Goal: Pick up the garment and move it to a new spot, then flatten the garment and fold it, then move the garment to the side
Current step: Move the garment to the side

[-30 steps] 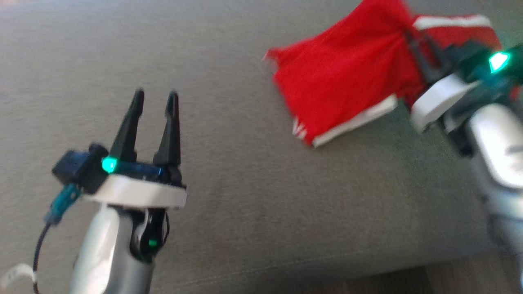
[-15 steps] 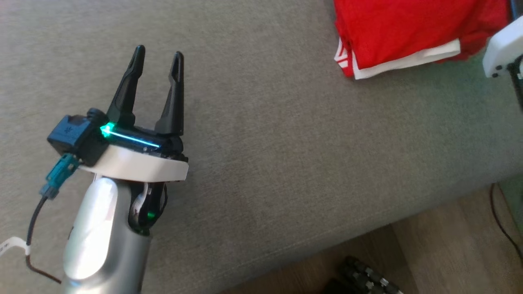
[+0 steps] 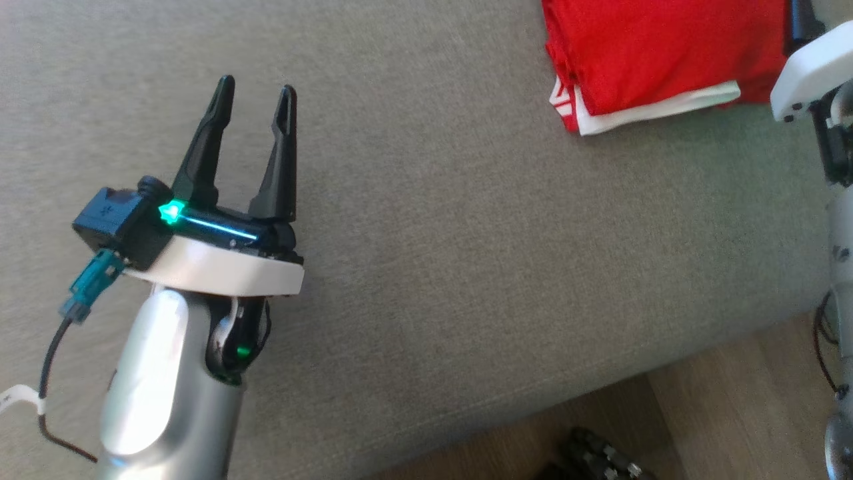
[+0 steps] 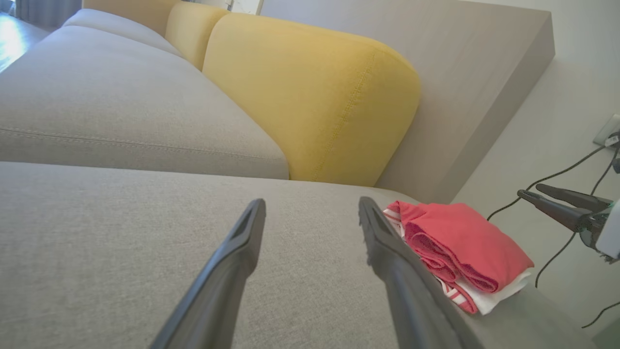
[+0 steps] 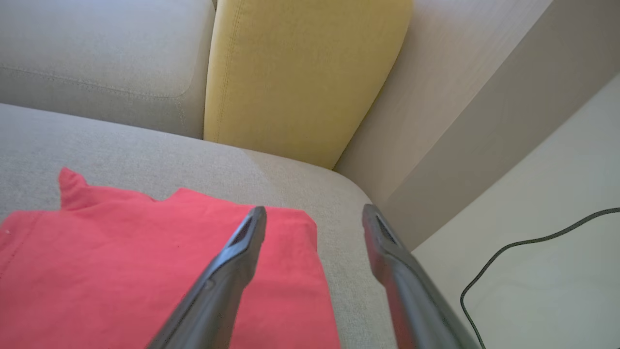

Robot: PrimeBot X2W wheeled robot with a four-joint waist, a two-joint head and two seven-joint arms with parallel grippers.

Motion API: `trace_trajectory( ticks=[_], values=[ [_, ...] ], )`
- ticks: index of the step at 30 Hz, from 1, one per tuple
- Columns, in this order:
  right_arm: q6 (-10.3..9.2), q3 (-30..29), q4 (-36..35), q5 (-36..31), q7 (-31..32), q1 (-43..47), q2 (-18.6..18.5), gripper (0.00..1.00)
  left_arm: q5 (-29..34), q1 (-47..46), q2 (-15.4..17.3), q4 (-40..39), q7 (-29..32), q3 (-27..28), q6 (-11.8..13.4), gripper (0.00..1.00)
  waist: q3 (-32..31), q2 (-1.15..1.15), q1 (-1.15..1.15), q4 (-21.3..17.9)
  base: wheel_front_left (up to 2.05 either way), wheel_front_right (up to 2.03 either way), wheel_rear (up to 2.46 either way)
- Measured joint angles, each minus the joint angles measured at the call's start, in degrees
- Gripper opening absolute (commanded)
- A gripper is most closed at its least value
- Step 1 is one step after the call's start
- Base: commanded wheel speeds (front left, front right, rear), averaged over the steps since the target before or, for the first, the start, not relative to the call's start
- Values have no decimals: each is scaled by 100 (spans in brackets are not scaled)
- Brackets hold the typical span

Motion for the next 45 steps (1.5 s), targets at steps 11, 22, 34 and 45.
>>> trace_trajectory(
  ticks=[11,22,34,45],
  values=[
    [0,227,-888,345,-602,1180,717,100,-277,511,-174,133,0,355,0,100,-975,0,0,613,0,0,0],
    [0,170,-1916,1006,-1518,3284,1147,100,-403,1580,-169,328,1,346,159,100,-1949,0,-1,1414,0,0,0],
    [0,292,-2357,1332,-1751,4478,1265,100,-234,2199,-164,461,1,223,224,100,-2446,0,-1,1808,0,0,0],
    [0,405,-2447,1306,-1767,4497,1266,100,-90,2207,-165,292,1,215,348,100,-2441,0,-1,1799,0,0,0]
  ],
)
